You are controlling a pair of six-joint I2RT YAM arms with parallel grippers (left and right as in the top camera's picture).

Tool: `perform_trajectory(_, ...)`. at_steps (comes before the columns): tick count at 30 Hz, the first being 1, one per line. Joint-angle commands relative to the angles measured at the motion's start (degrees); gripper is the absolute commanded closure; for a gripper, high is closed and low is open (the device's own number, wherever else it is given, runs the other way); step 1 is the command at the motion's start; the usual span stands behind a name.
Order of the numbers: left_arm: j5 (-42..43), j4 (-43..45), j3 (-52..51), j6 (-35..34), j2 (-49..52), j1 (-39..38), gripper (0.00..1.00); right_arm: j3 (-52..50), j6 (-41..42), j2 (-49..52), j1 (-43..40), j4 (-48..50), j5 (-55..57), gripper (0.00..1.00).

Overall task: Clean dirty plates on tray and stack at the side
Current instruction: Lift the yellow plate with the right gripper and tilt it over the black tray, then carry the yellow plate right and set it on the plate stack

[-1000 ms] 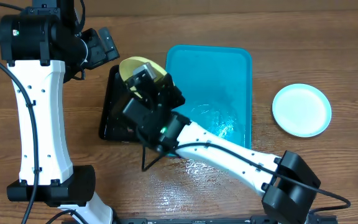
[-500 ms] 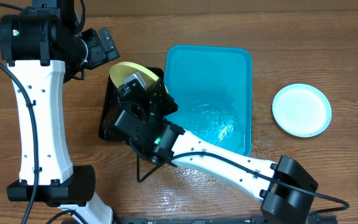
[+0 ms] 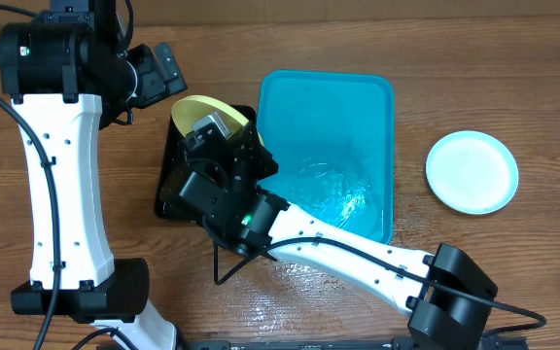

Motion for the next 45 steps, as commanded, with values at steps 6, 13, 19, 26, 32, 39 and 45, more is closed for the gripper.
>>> perform_trajectory(6, 0.42, -0.11, 0.94, 0.44, -0.98, 0.26, 0.00, 1.22, 12.07, -2.73, -6.60, -2.84, -3.43, 0.96)
perform_trajectory(13, 0.42, -0.11, 0.94, 0.44, -1.01, 0.26, 0.00, 1.25, 22.01, -3.32, -24.98, -9.31, -55.78, 0.96)
perform_trajectory(19, 0.39, -0.11, 0.94, 0.44, -0.98, 0.26, 0.00, 1.33, 24.65, -9.40, -46.29, -10.82, -85.20, 0.96)
perform_trajectory(26, 0.42, -0.11, 0.94, 0.44, -0.98, 0.26, 0.00, 1.20, 25.18, -12.26, -69.75, -27.45, -82.66, 0.96)
perform_trajectory(32, 0.42, -0.11, 0.94, 0.44, -0.98, 0.26, 0.00, -3.93, 25.18, -11.80, -81.81, -37.73, -69.48, 0.96)
perform_trajectory(39, 0.42, -0.11, 0.94, 0.44, -0.98, 0.26, 0.00, -23.02, 26.53, -11.80, -91.65, -28.57, -69.31, 0.96)
perform_trajectory(45, 0.42, -0.11, 0.94, 0.44, -0.98, 0.26, 0.00, -23.67, 25.49, -12.52, -93.11, -28.79, -71.84, 0.71)
